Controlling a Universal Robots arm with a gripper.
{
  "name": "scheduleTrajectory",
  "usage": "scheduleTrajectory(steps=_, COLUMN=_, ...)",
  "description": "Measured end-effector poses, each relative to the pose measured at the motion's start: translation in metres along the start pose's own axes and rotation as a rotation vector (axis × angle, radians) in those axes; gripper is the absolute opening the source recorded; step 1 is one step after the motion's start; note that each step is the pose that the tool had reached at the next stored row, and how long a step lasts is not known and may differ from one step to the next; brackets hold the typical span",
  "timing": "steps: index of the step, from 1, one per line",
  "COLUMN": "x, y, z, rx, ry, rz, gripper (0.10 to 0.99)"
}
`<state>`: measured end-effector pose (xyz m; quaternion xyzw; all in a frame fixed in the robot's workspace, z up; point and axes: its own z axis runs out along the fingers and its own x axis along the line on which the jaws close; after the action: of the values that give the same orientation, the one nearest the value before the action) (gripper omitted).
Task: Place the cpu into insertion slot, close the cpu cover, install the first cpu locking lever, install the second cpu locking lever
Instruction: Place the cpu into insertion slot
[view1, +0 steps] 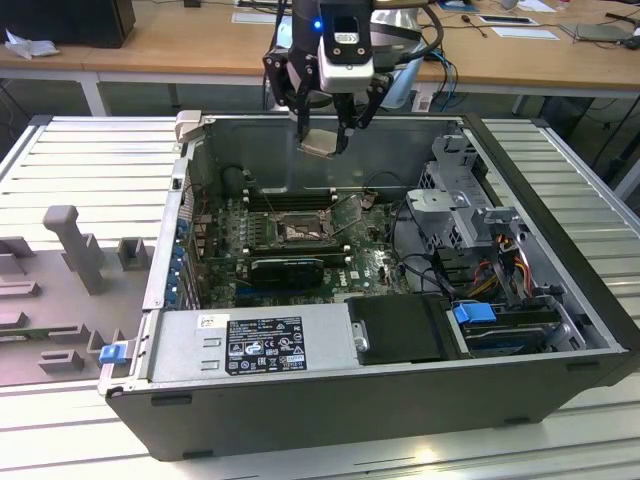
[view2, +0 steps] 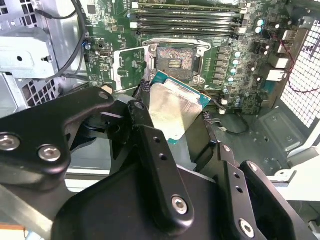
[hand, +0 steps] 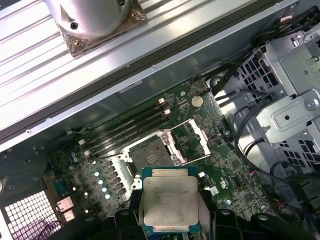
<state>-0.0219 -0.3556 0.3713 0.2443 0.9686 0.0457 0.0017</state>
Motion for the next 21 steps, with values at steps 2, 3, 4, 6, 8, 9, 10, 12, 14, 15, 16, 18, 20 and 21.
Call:
scheduleTrajectory(steps=2, x=0.0000, y=0.0000, z=-0.0001, rx=0.000, ry=-0.0019, rz=0.020, gripper=0.529)
scheduleTrajectory(steps=3, x=0.0000, y=0.0000, z=0.0000, rx=0.000, ry=-0.0030, rz=0.032, gripper=0.529)
scheduleTrajectory(steps=4, x=0.0000, y=0.0000, z=0.0000, rx=0.000, ry=-0.0035, rz=0.038, gripper=0.529)
scheduleTrajectory(steps=6, x=0.0000, y=0.0000, z=0.0000, rx=-0.001, ry=-0.0049, rz=0.053, gripper=0.529)
scheduleTrajectory(steps=8, x=0.0000, y=0.0000, z=0.0000, rx=-0.001, ry=-0.0058, rz=0.063, gripper=0.529)
scheduleTrajectory(steps=9, x=0.0000, y=0.0000, z=0.0000, rx=-0.001, ry=-0.0066, rz=0.072, gripper=0.529)
scheduleTrajectory(steps=10, x=0.0000, y=0.0000, z=0.0000, rx=-0.001, ry=-0.0070, rz=0.077, gripper=0.529)
scheduleTrajectory(steps=12, x=0.0000, y=0.0000, z=0.0000, rx=-0.001, ry=-0.0084, rz=0.092, gripper=0.529)
scheduleTrajectory(steps=14, x=0.0000, y=0.0000, z=0.0000, rx=-0.002, ry=-0.0094, rz=0.104, gripper=0.529)
scheduleTrajectory(steps=15, x=0.0000, y=0.0000, z=0.0000, rx=-0.002, ry=-0.0100, rz=0.110, gripper=0.529)
scheduleTrajectory(steps=16, x=0.0000, y=0.0000, z=0.0000, rx=-0.002, ry=-0.0104, rz=0.114, gripper=0.529)
scheduleTrajectory(steps=18, x=0.0000, y=0.0000, z=0.0000, rx=-0.002, ry=-0.0122, rz=0.135, gripper=0.529)
scheduleTrajectory(steps=20, x=0.0000, y=0.0000, z=0.0000, rx=-0.002, ry=-0.0135, rz=0.149, gripper=0.529)
scheduleTrajectory(steps=21, x=0.0000, y=0.0000, z=0.0000, rx=-0.003, ry=-0.0144, rz=0.159, gripper=0.529)
